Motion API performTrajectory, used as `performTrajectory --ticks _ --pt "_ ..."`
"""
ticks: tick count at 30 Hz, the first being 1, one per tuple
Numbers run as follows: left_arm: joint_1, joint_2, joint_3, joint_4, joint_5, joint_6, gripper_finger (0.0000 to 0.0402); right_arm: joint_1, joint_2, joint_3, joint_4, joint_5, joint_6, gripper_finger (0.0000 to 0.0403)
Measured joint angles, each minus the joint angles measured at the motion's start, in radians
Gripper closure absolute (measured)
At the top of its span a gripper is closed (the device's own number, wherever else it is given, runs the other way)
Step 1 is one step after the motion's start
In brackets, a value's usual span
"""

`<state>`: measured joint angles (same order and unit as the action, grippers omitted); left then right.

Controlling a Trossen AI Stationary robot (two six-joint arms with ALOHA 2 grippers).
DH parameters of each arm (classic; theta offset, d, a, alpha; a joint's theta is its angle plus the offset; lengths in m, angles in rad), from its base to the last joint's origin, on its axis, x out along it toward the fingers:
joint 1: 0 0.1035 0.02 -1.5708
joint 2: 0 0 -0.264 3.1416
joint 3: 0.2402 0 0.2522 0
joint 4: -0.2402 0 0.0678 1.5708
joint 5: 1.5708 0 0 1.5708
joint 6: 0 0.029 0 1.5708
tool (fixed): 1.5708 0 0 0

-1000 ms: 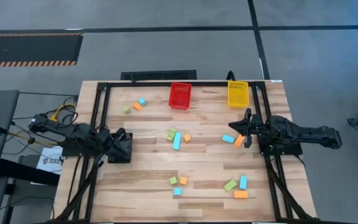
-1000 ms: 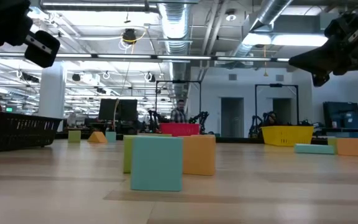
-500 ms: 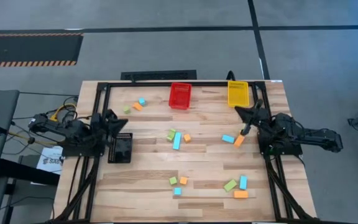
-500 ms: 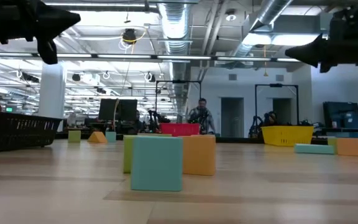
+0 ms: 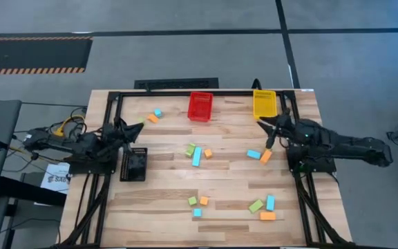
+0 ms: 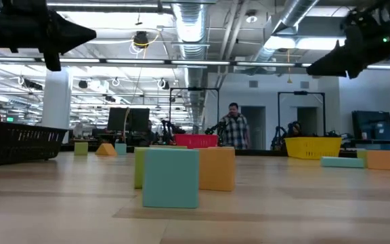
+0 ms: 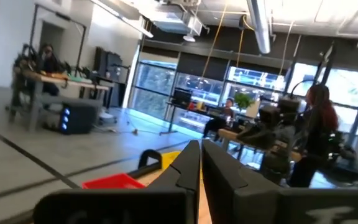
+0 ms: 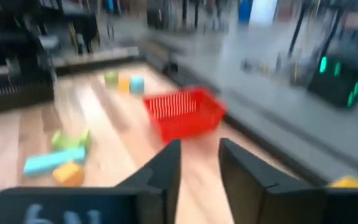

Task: Sort & place blocks by color
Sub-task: Put the orange block into the yellow bin

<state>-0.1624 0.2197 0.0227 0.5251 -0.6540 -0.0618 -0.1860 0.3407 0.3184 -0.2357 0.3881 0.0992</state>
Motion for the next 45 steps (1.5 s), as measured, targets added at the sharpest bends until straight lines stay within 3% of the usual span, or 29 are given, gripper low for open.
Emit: performTrajectory --ticks 6,9,12,18,24,32,45 --pt "0.099 0.199 0.033 0.097 0.195 0.057 0.0336 0.018 0.277 0.22 -0.312 -0.14 0.085 0.0176" --pt "0.114 0.293 0.098 0.065 0.242 0.097 0.0289 0.033 0.438 0.336 -0.494 -0.142 0.124 0.0153" --pt "0.114 0.379 0.191 -0.046 0.223 0.138 0.0239 0.034 0.576 0.444 -0.656 -0.15 0.231 0.0148" --pt "0.128 0.47 0.385 -0.37 0.07 0.09 0.017 0.045 0.804 0.568 -0.93 -0.337 0.338 0.0148" --pt "0.146 0.496 0.447 -0.44 0.068 0.159 0.0135 0.111 0.939 0.576 -0.997 -0.36 0.049 0.0148" --pt "0.171 0.496 0.447 -0.454 0.082 0.221 0.0124 0.234 1.052 0.576 -1.061 -0.333 -0.378 0.0148" --pt "0.231 0.496 0.447 -0.491 0.125 0.267 0.0124 0.307 1.228 0.575 -1.013 -0.236 -0.441 0.0148"
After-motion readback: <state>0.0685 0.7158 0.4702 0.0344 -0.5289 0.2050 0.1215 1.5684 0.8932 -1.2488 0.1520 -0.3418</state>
